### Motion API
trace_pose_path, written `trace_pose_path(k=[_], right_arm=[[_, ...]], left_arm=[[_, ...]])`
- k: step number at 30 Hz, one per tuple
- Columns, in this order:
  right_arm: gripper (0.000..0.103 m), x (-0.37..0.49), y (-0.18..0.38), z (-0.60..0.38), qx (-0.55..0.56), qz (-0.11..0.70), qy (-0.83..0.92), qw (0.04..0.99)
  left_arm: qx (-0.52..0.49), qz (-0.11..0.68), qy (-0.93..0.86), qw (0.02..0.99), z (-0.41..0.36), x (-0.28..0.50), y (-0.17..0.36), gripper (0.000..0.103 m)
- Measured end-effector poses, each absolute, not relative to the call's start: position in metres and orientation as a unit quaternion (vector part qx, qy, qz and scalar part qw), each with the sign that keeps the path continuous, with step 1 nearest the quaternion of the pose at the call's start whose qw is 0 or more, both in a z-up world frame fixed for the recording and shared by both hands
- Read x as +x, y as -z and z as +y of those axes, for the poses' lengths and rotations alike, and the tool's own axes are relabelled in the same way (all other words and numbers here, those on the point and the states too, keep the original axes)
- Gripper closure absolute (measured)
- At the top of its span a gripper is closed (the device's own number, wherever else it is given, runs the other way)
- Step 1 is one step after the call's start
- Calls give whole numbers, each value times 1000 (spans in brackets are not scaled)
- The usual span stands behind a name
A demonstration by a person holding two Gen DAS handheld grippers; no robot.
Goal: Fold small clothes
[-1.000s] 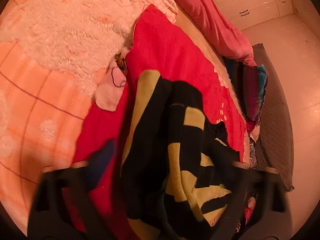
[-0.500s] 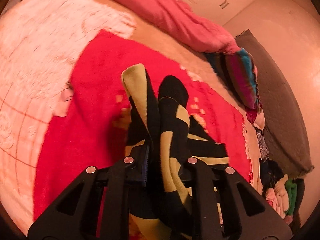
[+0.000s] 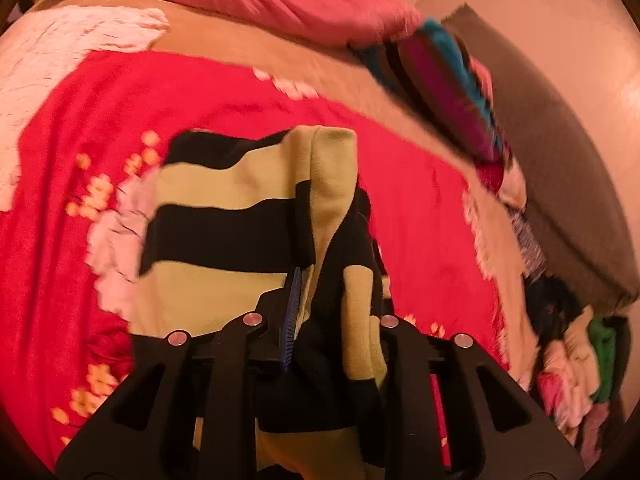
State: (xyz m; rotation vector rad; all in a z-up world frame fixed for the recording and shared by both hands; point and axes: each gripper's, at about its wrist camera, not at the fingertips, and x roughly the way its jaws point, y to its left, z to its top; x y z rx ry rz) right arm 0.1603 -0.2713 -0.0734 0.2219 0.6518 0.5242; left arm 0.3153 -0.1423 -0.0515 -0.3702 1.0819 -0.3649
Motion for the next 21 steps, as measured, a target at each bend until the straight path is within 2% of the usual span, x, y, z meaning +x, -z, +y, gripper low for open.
trace_pose_path(k=[4, 7, 9, 15, 20, 21], right_arm=[[96, 157, 94, -287, 149, 351, -248, 891], [96, 157, 104, -293, 167, 372, -246, 879], [96, 157, 109, -294, 171, 379, -241, 877], [93, 160, 114, -305, 206, 396, -234, 864], [81, 152, 113, -318, 198, 405, -227, 864], [74, 150, 110, -322, 196, 403, -224, 865]], left_arm=[[-116, 529, 171, 823, -179, 307, 68, 83], [-67, 531, 177, 826, -197, 298, 73, 70], [-79, 529, 196, 822, -200, 294, 73, 19], [-96, 489, 184, 847, -193, 286, 51, 18], [-148, 423, 143, 882, -142, 266, 28, 17], [-142, 408, 112, 895, -125, 258, 27, 15]])
